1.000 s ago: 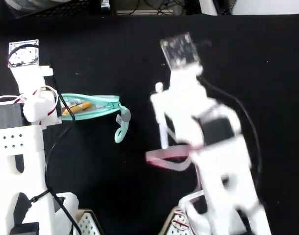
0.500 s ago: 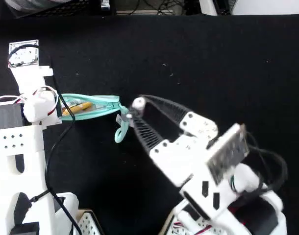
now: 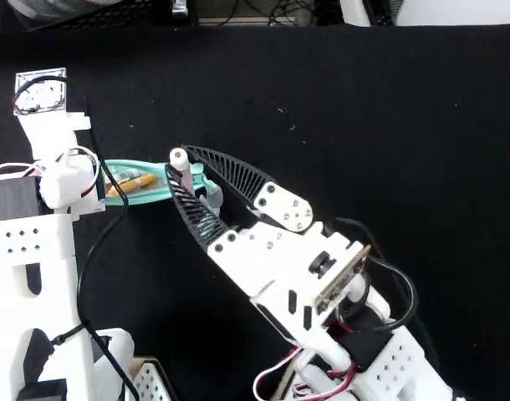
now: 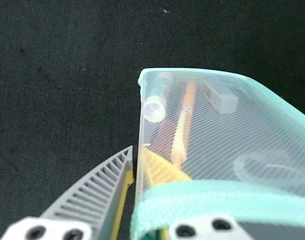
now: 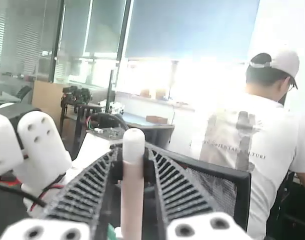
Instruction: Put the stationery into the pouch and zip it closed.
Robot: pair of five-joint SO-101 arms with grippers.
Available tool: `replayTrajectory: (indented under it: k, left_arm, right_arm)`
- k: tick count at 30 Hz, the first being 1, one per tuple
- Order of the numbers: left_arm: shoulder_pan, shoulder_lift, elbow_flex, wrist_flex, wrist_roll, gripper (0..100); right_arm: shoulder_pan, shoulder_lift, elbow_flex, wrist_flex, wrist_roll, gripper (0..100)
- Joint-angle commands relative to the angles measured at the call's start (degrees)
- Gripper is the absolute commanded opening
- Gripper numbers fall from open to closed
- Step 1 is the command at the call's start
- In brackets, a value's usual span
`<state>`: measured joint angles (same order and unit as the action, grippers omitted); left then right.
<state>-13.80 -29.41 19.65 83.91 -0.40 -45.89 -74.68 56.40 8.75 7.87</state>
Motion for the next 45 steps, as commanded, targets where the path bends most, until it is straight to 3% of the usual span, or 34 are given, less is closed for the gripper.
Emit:
replayTrajectory:
  k: [1,16,27,37,41,45]
  left_arm:
    - [0.0,1.1,2.9,-0.3,0.3,3]
    - [0.0,1.1,2.9,-0.4,0.3,3]
    - [0.0,1.1,2.9,-0.4,0.4,3]
    - [0.0,1.1,2.9,-0.4,0.4,3]
    - [0.0,1.1,2.8,-0.4,0.4,3]
    - [0.0,1.1,2.8,-0.4,0.4,3]
  right_arm:
    - [-0.5,0.9,-1.5,-4.3,0.5,1.2]
    - [-0.6,12.9,-13.5,-4.9,0.1,1.2]
    - [-1.8,18.1,-6.8,-4.9,-2.3,1.2]
    - [-3.0,-0.9,16.6,-1.1,8.8,1.3]
    - [-7.9,-3.4,16.3,9.3,15.5,4.0]
    - [-8.8,-2.3,13.0,12.9,15.0,10.8]
